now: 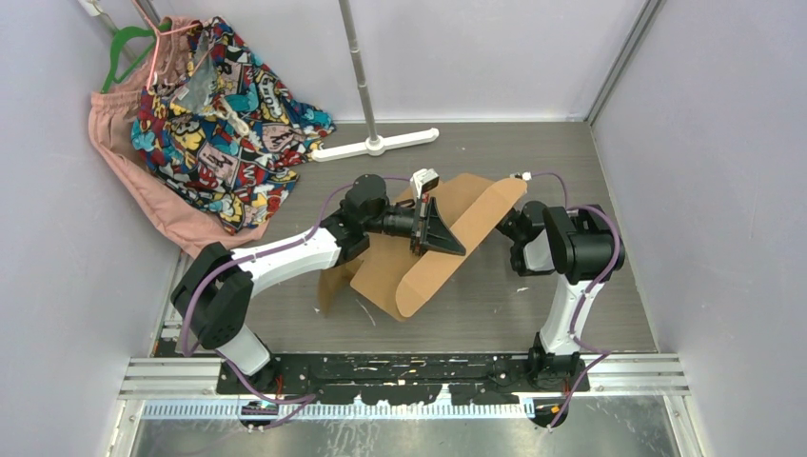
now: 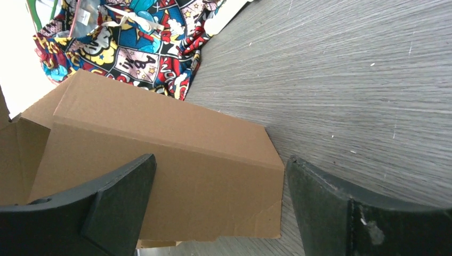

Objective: Fold the paper box

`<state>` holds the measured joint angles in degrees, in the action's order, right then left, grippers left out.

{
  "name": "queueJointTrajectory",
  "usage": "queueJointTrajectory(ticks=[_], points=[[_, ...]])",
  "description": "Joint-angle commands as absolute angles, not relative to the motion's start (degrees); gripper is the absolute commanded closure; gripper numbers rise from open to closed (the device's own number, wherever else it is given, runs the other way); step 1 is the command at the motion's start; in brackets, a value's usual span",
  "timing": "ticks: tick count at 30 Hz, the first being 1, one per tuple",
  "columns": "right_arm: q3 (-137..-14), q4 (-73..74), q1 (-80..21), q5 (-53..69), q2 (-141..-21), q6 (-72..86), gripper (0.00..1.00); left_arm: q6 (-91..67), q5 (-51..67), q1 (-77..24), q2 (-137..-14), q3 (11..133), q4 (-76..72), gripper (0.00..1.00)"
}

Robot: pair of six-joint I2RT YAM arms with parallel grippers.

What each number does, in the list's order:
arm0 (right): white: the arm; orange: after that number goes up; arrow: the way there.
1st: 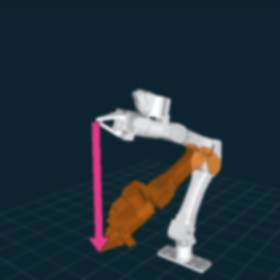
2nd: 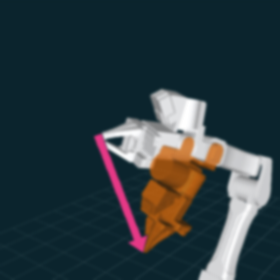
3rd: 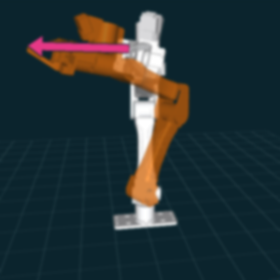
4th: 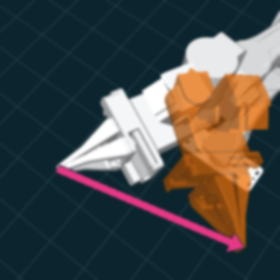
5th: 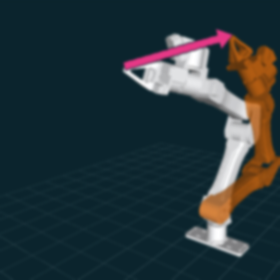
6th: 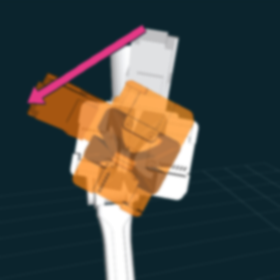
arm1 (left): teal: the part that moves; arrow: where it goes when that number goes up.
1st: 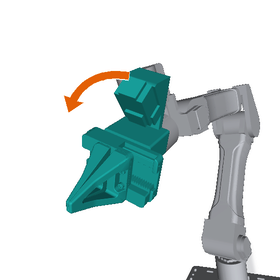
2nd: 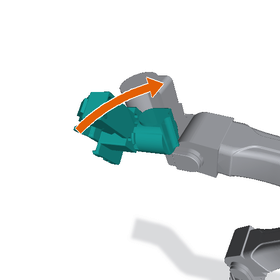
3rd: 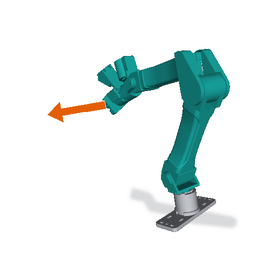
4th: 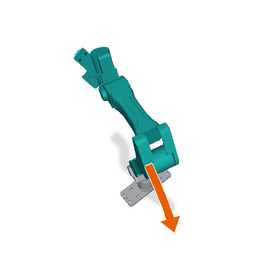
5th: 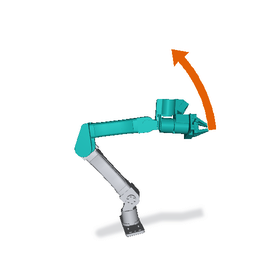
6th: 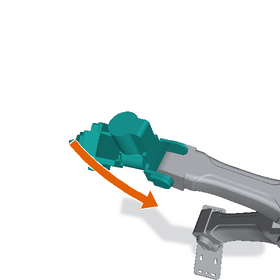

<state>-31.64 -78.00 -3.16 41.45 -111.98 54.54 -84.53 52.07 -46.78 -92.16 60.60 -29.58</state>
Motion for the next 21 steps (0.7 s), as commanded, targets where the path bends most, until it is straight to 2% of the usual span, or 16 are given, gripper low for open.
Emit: queueJointTrajectory(ticks=[1, 3, 8, 21], points=[[-30.99, -82.11, -3.36, 41.13, -108.58, 50.76, 0.02, -85.93, 52.56, -47.12, -92.01, 60.57, -33.01, 0.97], [-30.7, -82.09, -3.55, 40.89, -108.38, 50.11, 0.02, -86.0, 52.6, -47.1, -92.02, 60.56, -33.11, 0.97], [-29.79, -82.09, -5.0, 39.32, -107.41, 47.2, 0.16, -86.73, 52.89, -47.11, -92.28, 60.55, -34.11, 0.97], [-24.87, -82.09, -9.42, 34.98, -100.55, 39.47, 0.18, -88.73, 53.64, -47.12, -92.88, 59.5, -36.87, 0.96]])
